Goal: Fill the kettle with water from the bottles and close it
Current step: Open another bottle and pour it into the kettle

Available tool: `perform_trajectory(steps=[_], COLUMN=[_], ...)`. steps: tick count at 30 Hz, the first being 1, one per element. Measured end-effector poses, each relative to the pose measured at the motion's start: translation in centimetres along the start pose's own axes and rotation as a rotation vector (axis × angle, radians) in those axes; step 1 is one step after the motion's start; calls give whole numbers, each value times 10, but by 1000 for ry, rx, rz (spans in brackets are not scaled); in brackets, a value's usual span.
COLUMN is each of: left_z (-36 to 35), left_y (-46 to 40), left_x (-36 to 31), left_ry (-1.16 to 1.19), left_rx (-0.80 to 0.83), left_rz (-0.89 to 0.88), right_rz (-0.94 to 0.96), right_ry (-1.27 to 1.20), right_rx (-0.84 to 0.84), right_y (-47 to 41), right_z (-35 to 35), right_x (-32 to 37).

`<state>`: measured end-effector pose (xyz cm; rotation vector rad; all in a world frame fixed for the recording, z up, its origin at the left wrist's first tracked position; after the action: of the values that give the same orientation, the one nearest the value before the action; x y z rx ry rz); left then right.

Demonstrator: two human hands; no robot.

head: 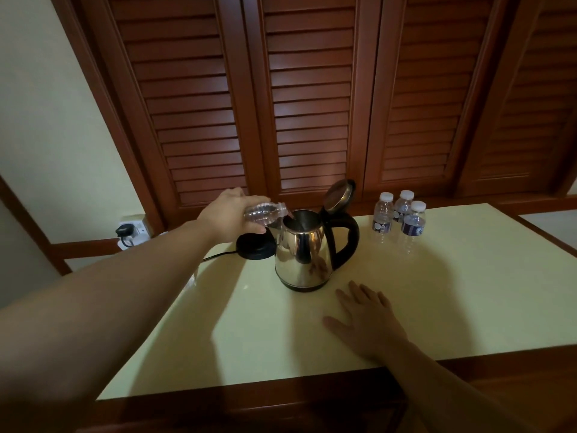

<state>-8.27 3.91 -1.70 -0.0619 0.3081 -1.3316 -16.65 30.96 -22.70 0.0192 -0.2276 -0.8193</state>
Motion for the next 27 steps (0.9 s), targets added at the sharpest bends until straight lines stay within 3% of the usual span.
perform_trajectory(steps=[9,27], left_z=[22,50], left_y=[-6,-13], left_x=[-15,-30], left_ry=[-202,-364], left_rx=[32,35], left_rz=[-73,-134], right_rz=[3,7], right_ry=[-15,-19], right_rx=[3,-11], right_y=[-1,1], right_z=[-2,0], right_x=[-2,-1])
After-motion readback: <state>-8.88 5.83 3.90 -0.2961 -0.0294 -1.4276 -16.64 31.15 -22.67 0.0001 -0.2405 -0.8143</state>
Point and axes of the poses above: each hand's wrist, its own y-axis away from the middle knuckle, its own z-axis out of the back of the hand, x = y × z, the point moved 10 cm from there along -y, towards the middle knuckle, and after that the axes turned 7 degrees about -z, right-handed, at the moved point
